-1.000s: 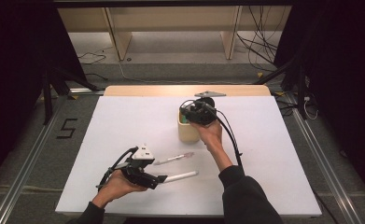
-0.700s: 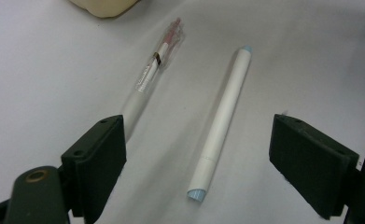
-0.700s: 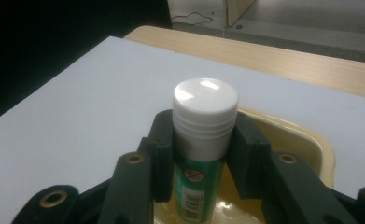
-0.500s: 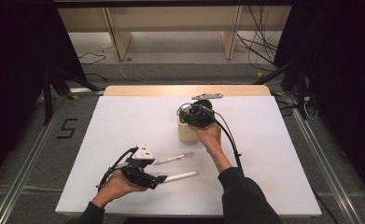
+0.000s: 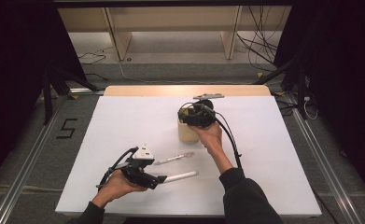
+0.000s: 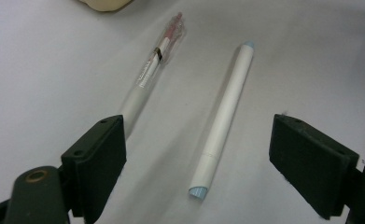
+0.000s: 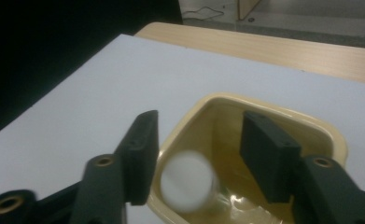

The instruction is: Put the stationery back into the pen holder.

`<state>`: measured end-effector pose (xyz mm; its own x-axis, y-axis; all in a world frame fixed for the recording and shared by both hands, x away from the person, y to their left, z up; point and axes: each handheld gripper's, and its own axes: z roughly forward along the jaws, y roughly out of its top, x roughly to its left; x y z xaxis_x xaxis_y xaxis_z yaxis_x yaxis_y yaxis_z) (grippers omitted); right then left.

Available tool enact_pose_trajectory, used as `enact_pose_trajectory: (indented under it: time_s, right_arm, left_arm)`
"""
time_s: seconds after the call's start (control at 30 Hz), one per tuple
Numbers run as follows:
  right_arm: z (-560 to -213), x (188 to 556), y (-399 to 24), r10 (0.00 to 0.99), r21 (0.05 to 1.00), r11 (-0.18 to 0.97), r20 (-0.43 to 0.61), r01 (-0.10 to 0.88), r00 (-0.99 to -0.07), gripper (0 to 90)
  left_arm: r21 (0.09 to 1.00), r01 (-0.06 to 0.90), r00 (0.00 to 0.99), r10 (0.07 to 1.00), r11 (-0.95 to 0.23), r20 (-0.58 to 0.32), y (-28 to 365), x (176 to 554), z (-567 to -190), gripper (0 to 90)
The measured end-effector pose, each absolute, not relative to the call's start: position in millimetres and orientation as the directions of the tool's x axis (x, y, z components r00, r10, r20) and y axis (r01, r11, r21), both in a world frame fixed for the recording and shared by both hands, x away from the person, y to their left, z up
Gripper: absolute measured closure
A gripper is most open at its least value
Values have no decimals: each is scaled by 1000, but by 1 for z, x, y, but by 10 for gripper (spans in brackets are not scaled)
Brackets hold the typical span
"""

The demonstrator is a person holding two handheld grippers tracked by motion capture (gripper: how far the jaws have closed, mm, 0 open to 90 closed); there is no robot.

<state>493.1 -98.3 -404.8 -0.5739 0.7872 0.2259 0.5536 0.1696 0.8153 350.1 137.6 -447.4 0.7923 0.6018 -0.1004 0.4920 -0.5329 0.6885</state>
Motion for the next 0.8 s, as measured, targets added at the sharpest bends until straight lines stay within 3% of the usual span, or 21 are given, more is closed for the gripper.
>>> enact_pose_trajectory:
  time_s: [0.17, 0.8]
  right_arm:
    - [-394, 490, -109, 772, 834, 161, 227, 528, -594, 369]
    - [-377, 440, -160, 714, 878, 146, 226, 456, -663, 274]
  left_arm:
    - [684, 489, 797, 596, -542, -97, 137, 350, -447, 186]
    - [677, 492, 796, 598, -547, -95, 137, 351, -448, 185]
